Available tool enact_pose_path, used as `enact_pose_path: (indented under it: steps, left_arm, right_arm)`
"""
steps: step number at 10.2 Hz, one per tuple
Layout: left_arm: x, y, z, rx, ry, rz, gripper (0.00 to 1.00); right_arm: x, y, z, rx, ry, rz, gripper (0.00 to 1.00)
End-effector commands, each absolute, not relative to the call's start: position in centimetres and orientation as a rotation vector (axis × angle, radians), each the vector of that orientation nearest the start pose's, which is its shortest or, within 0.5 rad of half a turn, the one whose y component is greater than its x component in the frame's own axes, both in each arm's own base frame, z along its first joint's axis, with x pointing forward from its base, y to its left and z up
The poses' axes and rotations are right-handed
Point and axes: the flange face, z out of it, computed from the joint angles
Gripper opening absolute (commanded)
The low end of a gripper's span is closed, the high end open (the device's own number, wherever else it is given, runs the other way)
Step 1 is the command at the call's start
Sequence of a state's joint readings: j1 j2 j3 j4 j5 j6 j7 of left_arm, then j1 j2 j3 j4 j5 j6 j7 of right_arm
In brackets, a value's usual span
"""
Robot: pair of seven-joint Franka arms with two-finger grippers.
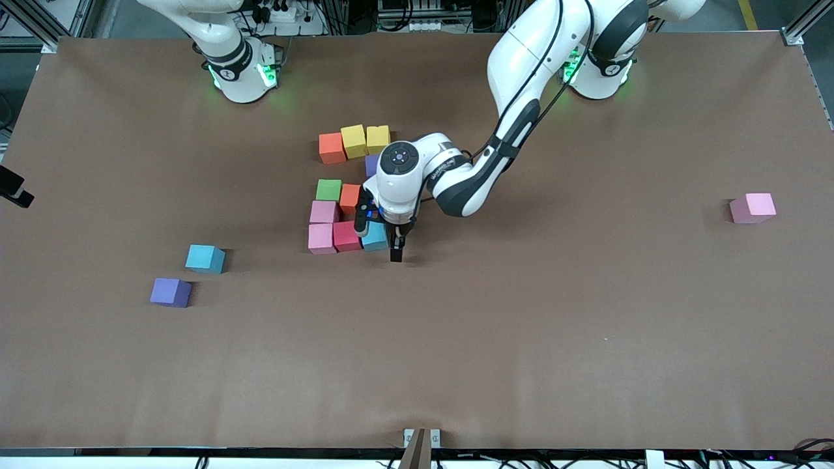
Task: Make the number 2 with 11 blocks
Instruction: 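Open the left gripper to release the cyan cube and lift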
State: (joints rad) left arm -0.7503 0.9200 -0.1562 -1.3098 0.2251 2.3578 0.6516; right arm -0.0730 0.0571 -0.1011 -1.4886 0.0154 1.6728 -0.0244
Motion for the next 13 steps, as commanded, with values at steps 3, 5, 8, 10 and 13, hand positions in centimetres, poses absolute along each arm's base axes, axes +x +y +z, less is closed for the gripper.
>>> enact_pose_path:
  steps: [3,5,8,10,13]
  left_arm:
    - [49.3,-58.4,20.2,-2.136,2.262,-0.32,1.0]
    - [49.0,-58.8,20.6,-2.146,2.269,-0.333,1.0]
    - [48.5,-59.3,21.1,-2.158,2.276,-0.342,1.0]
    - [49.1,-58.6,22.0,-2.152,2.274,-0.339,1.0]
    - [49.5,-57.4,24.5,-2.118,2.317,-0.226,1.0]
  right_arm:
    - [57.0,-9.7,64.6,-3.123,0.245,-0.201,1.0]
    - [57.0,-9.7,64.6,-3.123,0.247,-0.201,1.0]
    - [57.1,-9.6,64.5,-3.124,0.243,-0.199,1.0]
    - [57.1,-9.6,64.5,-3.124,0.243,-0.199,1.0]
    - [57.0,-9.6,64.6,-3.123,0.243,-0.199,1.0]
